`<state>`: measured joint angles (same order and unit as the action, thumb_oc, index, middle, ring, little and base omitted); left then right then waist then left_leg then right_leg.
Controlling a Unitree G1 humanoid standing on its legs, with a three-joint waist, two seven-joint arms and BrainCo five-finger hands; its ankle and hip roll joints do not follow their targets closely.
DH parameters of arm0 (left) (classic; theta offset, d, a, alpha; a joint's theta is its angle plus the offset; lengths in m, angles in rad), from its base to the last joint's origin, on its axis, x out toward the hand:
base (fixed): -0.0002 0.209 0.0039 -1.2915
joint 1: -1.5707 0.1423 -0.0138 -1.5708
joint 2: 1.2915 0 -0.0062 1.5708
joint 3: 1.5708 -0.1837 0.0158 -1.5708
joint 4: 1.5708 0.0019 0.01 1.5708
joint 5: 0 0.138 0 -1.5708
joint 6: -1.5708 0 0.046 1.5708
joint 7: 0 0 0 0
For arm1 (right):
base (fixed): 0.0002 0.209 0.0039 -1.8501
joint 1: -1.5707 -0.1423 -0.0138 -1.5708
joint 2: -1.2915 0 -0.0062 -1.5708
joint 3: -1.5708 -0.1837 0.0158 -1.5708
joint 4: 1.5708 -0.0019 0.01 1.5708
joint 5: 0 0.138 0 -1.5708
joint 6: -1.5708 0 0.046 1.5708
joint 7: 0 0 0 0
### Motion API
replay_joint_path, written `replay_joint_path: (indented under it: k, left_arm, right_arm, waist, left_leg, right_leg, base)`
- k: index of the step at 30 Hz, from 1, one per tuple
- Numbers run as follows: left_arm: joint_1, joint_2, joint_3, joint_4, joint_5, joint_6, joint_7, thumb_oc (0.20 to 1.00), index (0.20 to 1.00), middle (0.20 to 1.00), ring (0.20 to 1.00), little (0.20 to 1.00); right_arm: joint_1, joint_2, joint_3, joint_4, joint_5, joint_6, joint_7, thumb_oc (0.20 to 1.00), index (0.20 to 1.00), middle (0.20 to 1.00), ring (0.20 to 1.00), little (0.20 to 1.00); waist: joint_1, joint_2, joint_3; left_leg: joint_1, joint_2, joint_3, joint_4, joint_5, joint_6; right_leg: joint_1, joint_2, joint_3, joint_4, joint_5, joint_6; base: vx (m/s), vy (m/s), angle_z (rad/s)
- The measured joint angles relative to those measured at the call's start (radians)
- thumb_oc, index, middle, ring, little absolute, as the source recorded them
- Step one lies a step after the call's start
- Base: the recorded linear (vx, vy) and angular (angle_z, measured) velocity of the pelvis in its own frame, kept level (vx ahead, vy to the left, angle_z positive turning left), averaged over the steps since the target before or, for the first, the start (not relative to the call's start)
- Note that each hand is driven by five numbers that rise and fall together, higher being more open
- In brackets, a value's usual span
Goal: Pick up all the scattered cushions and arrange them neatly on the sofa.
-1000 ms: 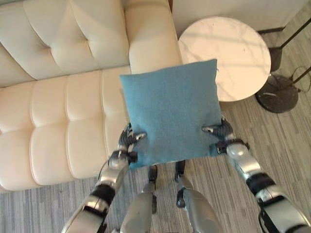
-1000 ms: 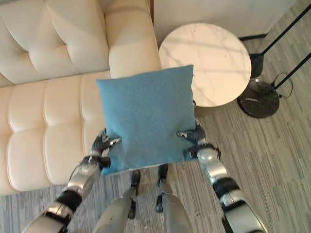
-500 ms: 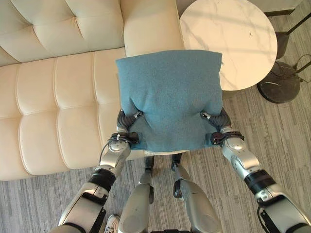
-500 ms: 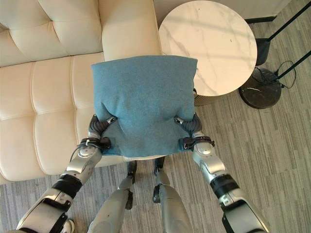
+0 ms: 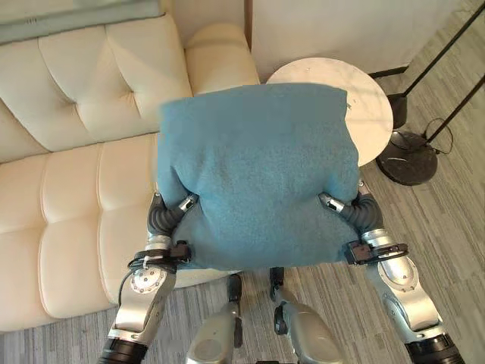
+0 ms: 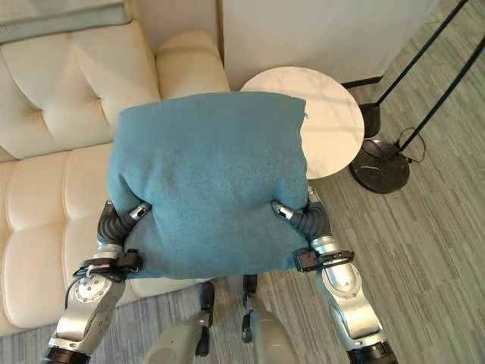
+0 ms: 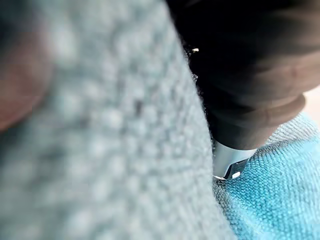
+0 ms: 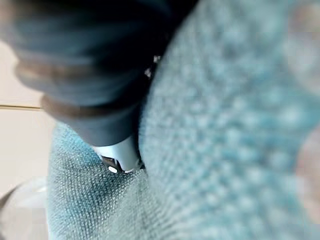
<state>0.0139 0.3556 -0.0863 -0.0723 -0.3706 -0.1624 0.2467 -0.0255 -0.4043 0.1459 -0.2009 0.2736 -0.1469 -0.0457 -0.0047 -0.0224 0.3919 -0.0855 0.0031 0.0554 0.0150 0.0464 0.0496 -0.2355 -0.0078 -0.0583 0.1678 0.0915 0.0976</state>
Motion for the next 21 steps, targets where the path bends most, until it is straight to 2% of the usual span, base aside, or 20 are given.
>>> replay_joint_path:
  k: [1,2,3,4,5,6,7,8,9,10,11,12,13,15,16,17,18,19,20,21]
  left_arm:
    - [0.006,-0.005,-0.001,-0.001,0.000,-0.002,-0.003,0.200,0.200,0.200,0.200,0.200]
    - [0.009,0.003,-0.001,-0.001,0.000,-0.004,-0.010,0.200,0.200,0.200,0.200,0.200]
    - [0.022,0.004,-0.005,-0.002,0.000,-0.004,-0.014,0.200,0.200,0.200,0.200,0.200]
    - [0.026,0.006,-0.012,-0.003,0.000,-0.004,-0.018,0.200,0.200,0.200,0.200,0.200]
    - [0.030,0.009,-0.019,-0.003,-0.001,-0.005,-0.018,0.200,0.200,0.200,0.200,0.200]
    - [0.027,0.008,-0.024,-0.004,-0.001,-0.005,-0.018,0.200,0.200,0.200,0.200,0.200]
    - [0.023,0.007,-0.023,-0.005,-0.001,-0.007,-0.018,0.200,0.200,0.200,0.200,0.200]
    - [0.031,-0.007,-0.017,0.008,-0.001,-0.006,-0.018,0.200,0.200,0.200,0.200,0.200]
    - [0.039,-0.008,-0.026,0.008,-0.002,-0.005,-0.019,0.200,0.200,0.200,0.200,0.200]
    - [0.048,-0.009,-0.030,0.007,-0.002,-0.006,-0.019,0.200,0.200,0.200,0.200,0.200]
    - [0.063,-0.009,-0.033,0.006,-0.002,-0.006,-0.022,0.200,0.200,0.200,0.200,0.200]
    - [0.065,-0.013,-0.037,0.008,-0.002,-0.004,-0.023,0.200,0.200,0.200,0.200,0.200]
    - [0.067,-0.013,-0.041,0.009,-0.002,-0.001,-0.024,0.200,0.200,0.200,0.200,0.200]
    - [0.066,-0.002,-0.038,0.008,-0.002,-0.001,-0.033,0.200,0.200,0.200,0.200,0.200]
    - [0.064,-0.004,-0.038,0.009,-0.003,-0.001,-0.036,0.200,0.200,0.200,0.200,0.200]
    - [0.064,-0.010,-0.040,0.007,-0.003,-0.002,-0.045,0.200,0.200,0.200,0.200,0.200]
    - [0.064,-0.015,-0.040,0.007,-0.003,-0.003,-0.047,0.200,0.200,0.200,0.200,0.200]
    - [0.062,-0.016,-0.040,0.007,-0.003,-0.004,-0.048,0.200,0.200,0.200,0.200,0.200]
    - [0.046,-0.019,-0.045,0.008,-0.003,-0.004,-0.052,0.200,0.200,0.200,0.200,0.200]
    - [0.038,-0.021,-0.052,0.009,-0.003,-0.006,-0.055,0.200,0.200,0.200,0.200,0.200]
  right_arm:
    - [0.004,0.000,0.001,0.000,-0.001,-0.001,0.000,0.200,0.200,0.200,0.200,0.200]
    - [0.013,0.001,-0.005,-0.001,-0.017,-0.006,0.000,0.200,0.200,0.200,0.200,0.200]
    - [0.020,0.000,-0.008,-0.002,-0.021,-0.008,0.001,0.200,0.200,0.200,0.200,0.200]
    - [0.035,0.000,-0.010,-0.002,-0.036,-0.011,0.000,0.200,0.200,0.200,0.200,0.200]
    - [0.041,0.007,-0.010,-0.002,-0.039,-0.018,0.000,0.200,0.200,0.200,0.200,0.200]
    - [0.044,0.010,-0.011,-0.003,-0.039,-0.022,-0.003,0.200,0.200,0.200,0.200,0.200]
    - [0.039,0.007,-0.010,-0.001,-0.039,-0.022,-0.009,0.200,0.200,0.200,0.200,0.200]
    - [0.012,-0.005,-0.001,0.022,-0.040,-0.018,-0.015,0.200,0.200,0.200,0.200,0.200]
    - [0.014,-0.015,0.000,0.036,-0.039,-0.018,-0.023,0.200,0.200,0.200,0.200,0.200]
    - [0.014,-0.020,0.003,0.043,-0.040,-0.017,-0.028,0.200,0.200,0.200,0.200,0.200]
    - [0.017,-0.027,0.006,0.045,-0.049,-0.017,-0.035,0.200,0.200,0.200,0.200,0.200]
    - [0.022,-0.035,0.005,0.042,-0.055,-0.018,-0.036,0.200,0.200,0.200,0.200,0.200]
    - [0.026,-0.041,0.009,0.042,-0.058,-0.017,-0.039,0.200,0.200,0.200,0.200,0.200]
    - [0.031,-0.042,0.010,0.036,-0.058,-0.017,-0.037,0.200,0.200,0.200,0.200,0.200]
    - [0.031,-0.043,0.008,0.035,-0.057,-0.016,-0.035,0.200,0.200,0.200,0.200,0.200]
    - [0.032,-0.049,0.003,0.035,-0.057,-0.016,-0.033,0.200,0.200,0.200,0.200,0.200]
    - [0.030,-0.055,0.002,0.035,-0.057,-0.016,-0.033,0.200,0.200,0.200,0.200,0.200]
    - [0.032,-0.055,0.004,0.034,-0.057,-0.017,-0.033,0.200,0.200,0.200,0.200,0.200]
    - [0.044,-0.055,-0.002,0.033,-0.057,-0.019,-0.034,0.200,0.200,0.200,0.200,0.200]
    - [0.049,-0.059,-0.009,0.032,-0.057,-0.020,-0.034,0.200,0.200,0.200,0.200,0.200]
  waist:
    - [0.000,0.011,-0.005]
    - [0.000,0.017,-0.009]
    - [0.001,0.020,-0.016]
    - [0.015,0.017,-0.030]
    - [0.042,0.020,-0.045]
    - [0.043,0.020,-0.053]
    - [0.039,0.017,-0.063]
    - [0.057,0.062,-0.063]
    - [0.054,0.073,-0.070]
    - [0.062,0.080,-0.071]
    - [0.067,0.082,-0.078]
    - [0.063,0.083,-0.081]
    - [0.063,0.070,-0.086]
    - [0.059,0.038,-0.102]
    - [0.041,0.035,-0.102]
    - [0.014,0.036,-0.105]
    - [0.011,0.041,-0.107]
    - [0.004,0.041,-0.108]
    - [-0.040,0.031,-0.112]
    - [-0.050,0.025,-0.112]
  left_leg:
    - [0.000,0.012,-0.002,0.007,0.007,-0.001]
    - [-0.021,0.020,-0.019,0.050,0.004,0.003]
    - [-0.026,0.024,-0.028,0.058,0.005,0.003]
    - [-0.042,0.023,-0.055,0.074,0.008,-0.001]
    - [-0.080,0.012,-0.079,0.097,0.022,-0.021]
    - [-0.107,0.009,-0.094,0.107,0.033,-0.036]
    - [-0.142,-0.002,-0.115,0.109,0.035,-0.054]
    - [-0.167,0.019,-0.132,0.093,0.090,-0.098]
    - [-0.190,0.031,-0.127,0.085,0.134,-0.126]
    - [-0.192,0.038,-0.125,0.075,0.160,-0.149]
    - [-0.197,0.049,-0.133,0.024,0.226,-0.205]
    - [-0.202,0.049,-0.125,0.010,0.229,-0.228]
    - [-0.227,0.045,-0.063,0.088,0.129,-0.178]
    - [-0.201,0.026,0.016,0.158,0.019,-0.141]
    - [-0.174,0.033,0.034,0.183,-0.012,-0.132]
    - [-0.082,0.045,0.066,0.143,-0.011,-0.128]
    - [-0.029,0.060,0.070,0.124,-0.011,-0.130]
    - [0.009,0.077,0.083,0.115,-0.043,-0.124]
    - [0.038,0.114,0.184,0.107,-0.078,-0.128]
    - [0.058,0.128,0.222,0.093,-0.080,-0.129]
  right_leg:
    - [-0.020,-0.003,-0.001,0.105,-0.055,-0.008]
    - [-0.031,-0.016,0.018,0.324,-0.154,0.013]
    - [-0.008,-0.021,0.028,0.399,-0.195,0.034]
    - [0.045,-0.018,0.063,0.443,-0.241,0.072]
    - [0.104,-0.008,0.082,0.356,-0.298,0.078]
    - [0.141,0.005,0.100,0.261,-0.325,0.054]
    - [0.215,0.007,0.123,0.103,-0.341,-0.044]
    - [0.211,0.051,0.108,0.060,-0.295,-0.083]
    - [0.204,0.060,0.098,0.044,-0.277,-0.111]
    - [0.202,0.077,0.082,0.047,-0.270,-0.120]
    - [0.157,0.079,0.067,0.085,-0.268,-0.134]
    - [0.148,0.077,0.048,0.092,-0.265,-0.162]
    - [0.128,0.054,0.023,0.089,-0.247,-0.183]
    - [0.089,0.005,0.020,0.059,-0.204,-0.177]
    - [0.090,-0.012,0.000,0.048,-0.189,-0.176]
    - [0.090,-0.024,-0.006,0.047,-0.183,-0.164]
    - [0.089,-0.023,-0.012,0.053,-0.181,-0.161]
    - [0.090,-0.030,-0.029,0.057,-0.179,-0.161]
    - [0.092,-0.056,-0.079,0.056,-0.173,-0.154]
    - [0.088,-0.076,-0.109,0.059,-0.171,-0.151]
  base:
    - [-0.28,-0.117,0.34]
    - [-0.12,-0.080,0.43]
    - [-0.32,-0.214,0.61]
    - [-0.29,-0.174,0.59]
    - [-0.29,-0.174,0.58]
    - [-0.29,-0.104,0.76]
    - [-0.37,-0.103,0.76]
    - [-0.70,-0.113,0.87]
    - [-0.50,-0.047,0.59]
    - [-0.55,0.024,0.68]
    - [-0.23,0.035,0.59]
    - [-0.31,0.041,0.68]
    - [-0.18,0.012,0.57]
    - [-0.20,0.016,0.42]
    - [-0.16,0.041,0.59]
    - [-0.13,0.054,0.48]
    - [-0.14,0.052,0.34]
    - [-0.14,0.081,0.58]
    - [-0.12,0.091,0.90]
    - [-0.11,0.140,1.36]
